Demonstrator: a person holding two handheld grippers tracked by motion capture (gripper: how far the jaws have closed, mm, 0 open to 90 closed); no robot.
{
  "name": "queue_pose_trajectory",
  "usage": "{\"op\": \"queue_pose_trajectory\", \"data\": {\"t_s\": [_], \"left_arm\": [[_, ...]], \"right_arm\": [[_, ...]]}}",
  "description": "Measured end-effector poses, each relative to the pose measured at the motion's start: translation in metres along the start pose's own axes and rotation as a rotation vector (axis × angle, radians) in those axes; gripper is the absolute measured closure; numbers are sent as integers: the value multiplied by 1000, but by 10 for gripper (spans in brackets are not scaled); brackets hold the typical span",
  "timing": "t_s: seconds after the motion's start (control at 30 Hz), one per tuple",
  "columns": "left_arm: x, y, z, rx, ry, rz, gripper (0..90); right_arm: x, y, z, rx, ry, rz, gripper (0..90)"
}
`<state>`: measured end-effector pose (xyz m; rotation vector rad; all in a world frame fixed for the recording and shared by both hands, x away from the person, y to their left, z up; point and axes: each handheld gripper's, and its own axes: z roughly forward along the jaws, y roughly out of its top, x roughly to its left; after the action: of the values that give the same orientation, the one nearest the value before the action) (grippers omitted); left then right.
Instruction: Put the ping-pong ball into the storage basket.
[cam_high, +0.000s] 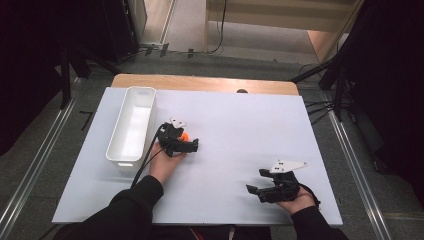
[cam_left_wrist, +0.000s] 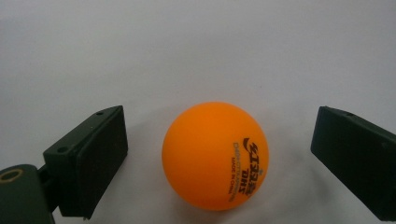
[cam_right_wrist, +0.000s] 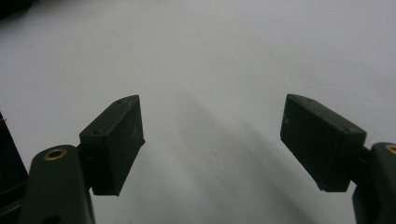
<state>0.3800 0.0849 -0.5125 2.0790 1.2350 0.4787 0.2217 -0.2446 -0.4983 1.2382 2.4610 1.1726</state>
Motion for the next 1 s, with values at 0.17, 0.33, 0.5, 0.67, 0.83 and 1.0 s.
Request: {"op": "queue_pose_trajectory", "data": {"t_s": [0.17, 0.33, 0.5, 0.67, 0.83, 1.0], "left_arm": [[-1, -1, 0, -1, 21, 5, 67], [-1, -1, -1, -8, 37, 2, 96], [-1, -1, -2, -7, 46, -1, 145], [-2, -2, -2, -12, 63, 7, 174], [-3, -2, -3, -8, 65, 18, 204], [-5, -3, -4, -20, 61, 26, 275]], "right_arm": [[0, 0, 0, 0, -2, -1, 202], [0, 0, 0, 2, -2, -1, 202], [0, 0, 0, 3, -4, -2, 202], [1, 0, 0, -1, -3, -6, 204], [0, 0, 1, 5, -2, -6, 204], [1, 0, 1, 12, -4, -7, 204]]}}
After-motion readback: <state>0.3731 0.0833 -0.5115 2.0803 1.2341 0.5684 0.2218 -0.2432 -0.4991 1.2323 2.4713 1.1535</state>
